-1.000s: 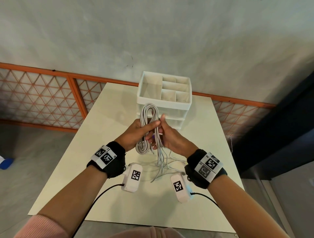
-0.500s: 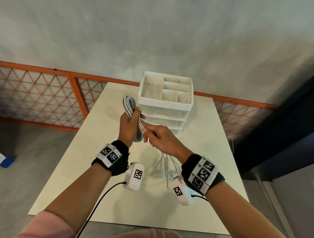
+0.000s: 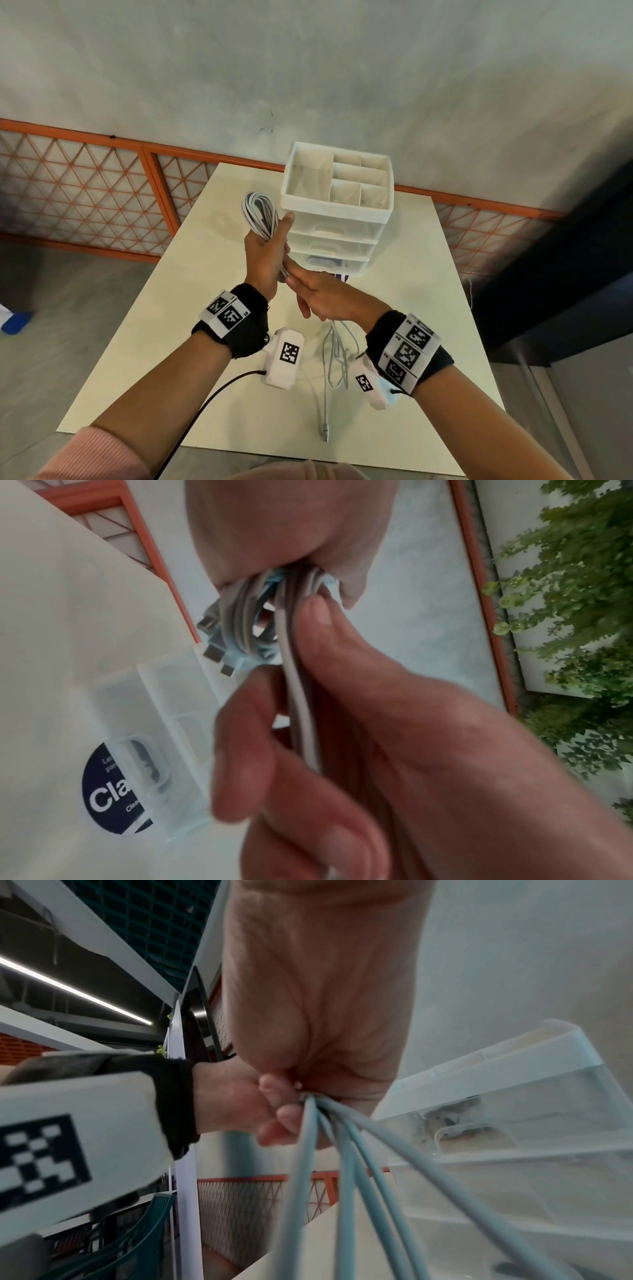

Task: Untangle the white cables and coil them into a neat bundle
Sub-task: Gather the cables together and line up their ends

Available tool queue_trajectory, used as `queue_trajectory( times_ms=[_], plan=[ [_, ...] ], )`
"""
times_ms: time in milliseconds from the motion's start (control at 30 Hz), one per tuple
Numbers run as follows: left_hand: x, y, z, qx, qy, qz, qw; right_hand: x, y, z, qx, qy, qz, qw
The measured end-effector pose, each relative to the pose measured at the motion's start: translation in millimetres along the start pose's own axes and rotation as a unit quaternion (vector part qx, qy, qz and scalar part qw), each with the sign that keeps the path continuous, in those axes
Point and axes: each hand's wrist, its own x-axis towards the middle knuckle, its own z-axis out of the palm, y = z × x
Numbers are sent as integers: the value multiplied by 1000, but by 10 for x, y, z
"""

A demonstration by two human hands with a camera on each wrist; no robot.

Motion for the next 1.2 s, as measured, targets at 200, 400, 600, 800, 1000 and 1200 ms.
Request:
queue_trajectory(
  times_ms=[200, 400, 600, 800, 1000, 1200],
  plan=[
    [47, -30, -22, -67, 6, -34, 997, 10, -3, -14, -9, -35, -21, 999],
    [173, 60, -119, -172, 53, -59, 982, -68, 263, -66, 5, -57, -73, 996],
    [242, 140, -134, -201, 43, -60, 977, -61, 436, -159, 194, 82, -65, 975],
    [231, 172, -103, -135, -29, -54, 989, -34, 299, -408, 122, 72, -75, 987],
    [117, 172, 1, -36, -124, -45, 991, -48, 42, -651, -1, 50, -56, 997],
    [-24, 179, 49, 55, -244, -26, 968, -79, -146, -754, -7, 128, -73, 989]
  ],
)
